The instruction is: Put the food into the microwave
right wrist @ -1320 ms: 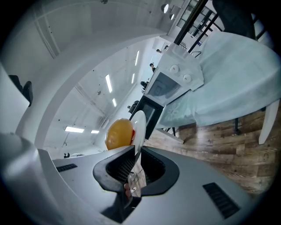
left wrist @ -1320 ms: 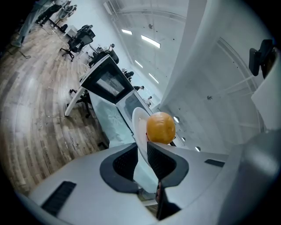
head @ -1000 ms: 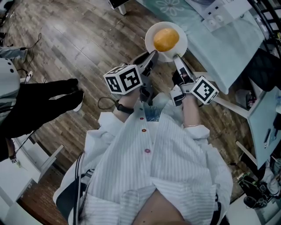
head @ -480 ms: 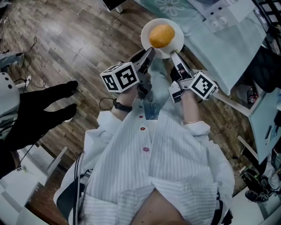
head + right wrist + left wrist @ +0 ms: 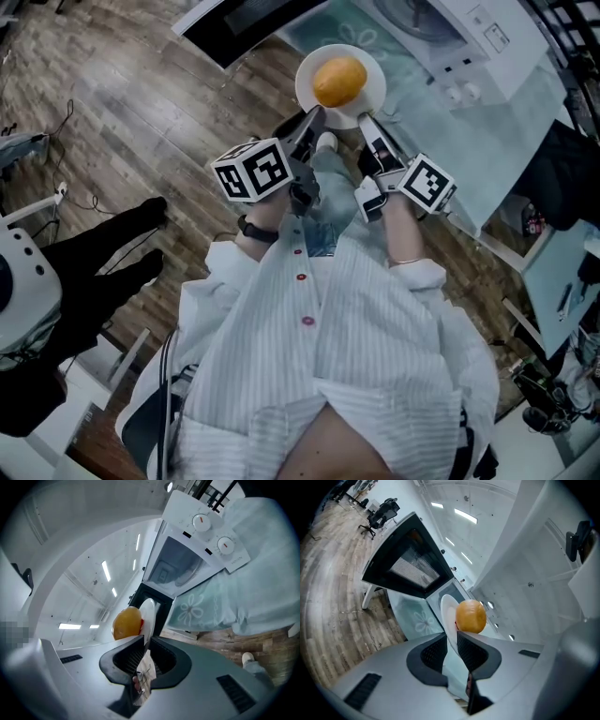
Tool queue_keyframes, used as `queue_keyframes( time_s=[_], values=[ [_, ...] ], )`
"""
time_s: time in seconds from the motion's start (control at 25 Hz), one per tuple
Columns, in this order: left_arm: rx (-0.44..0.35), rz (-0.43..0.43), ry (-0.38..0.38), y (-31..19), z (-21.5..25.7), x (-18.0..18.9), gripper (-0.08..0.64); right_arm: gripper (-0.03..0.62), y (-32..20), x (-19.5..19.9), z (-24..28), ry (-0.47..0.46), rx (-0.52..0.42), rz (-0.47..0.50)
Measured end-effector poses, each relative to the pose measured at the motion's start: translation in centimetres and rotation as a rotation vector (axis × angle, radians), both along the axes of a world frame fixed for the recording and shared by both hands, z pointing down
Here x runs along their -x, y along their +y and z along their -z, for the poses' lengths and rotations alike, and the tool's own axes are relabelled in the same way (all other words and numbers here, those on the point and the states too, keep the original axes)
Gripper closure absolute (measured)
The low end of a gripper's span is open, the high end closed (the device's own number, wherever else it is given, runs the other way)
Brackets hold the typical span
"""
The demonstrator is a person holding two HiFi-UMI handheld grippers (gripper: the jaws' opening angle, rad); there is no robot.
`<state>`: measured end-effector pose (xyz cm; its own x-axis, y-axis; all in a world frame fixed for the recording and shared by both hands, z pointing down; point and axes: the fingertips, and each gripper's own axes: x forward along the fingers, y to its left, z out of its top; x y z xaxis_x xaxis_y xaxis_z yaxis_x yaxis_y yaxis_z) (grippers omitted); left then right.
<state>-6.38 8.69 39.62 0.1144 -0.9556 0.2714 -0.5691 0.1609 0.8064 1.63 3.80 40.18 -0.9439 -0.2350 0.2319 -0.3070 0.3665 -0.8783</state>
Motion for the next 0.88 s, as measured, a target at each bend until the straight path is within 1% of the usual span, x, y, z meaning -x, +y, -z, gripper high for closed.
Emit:
queue_keyframes(
  time_s=[0.2, 0.44, 0.64, 0.88],
  values=[
    [-0.006, -0.013, -0.008, -4.2, 0.7, 2.0, 0.494, 0.534, -4.1, 1.8, 0.6, 0.003, -0.005, -0.014],
    [-0.003, -0.038, -0.005, -9.3, 1.2, 3.5, 0.494, 0.534, -9.0, 3.2, 1.2, 0.003, -0.001, -0.038],
    [-0.012, -0.055, -0.001, -12.8, 1.3, 4.2, 0.494, 0.534, -12.2, 3.8, 0.9, 0.004, 0.005, -0.056],
    [-0.019, -0.088, 0.003, -15.0, 1.3, 3.9, 0.495, 0.534, -14.2, 3.6, 0.9, 0.008, 0.010, -0.087]
  ],
)
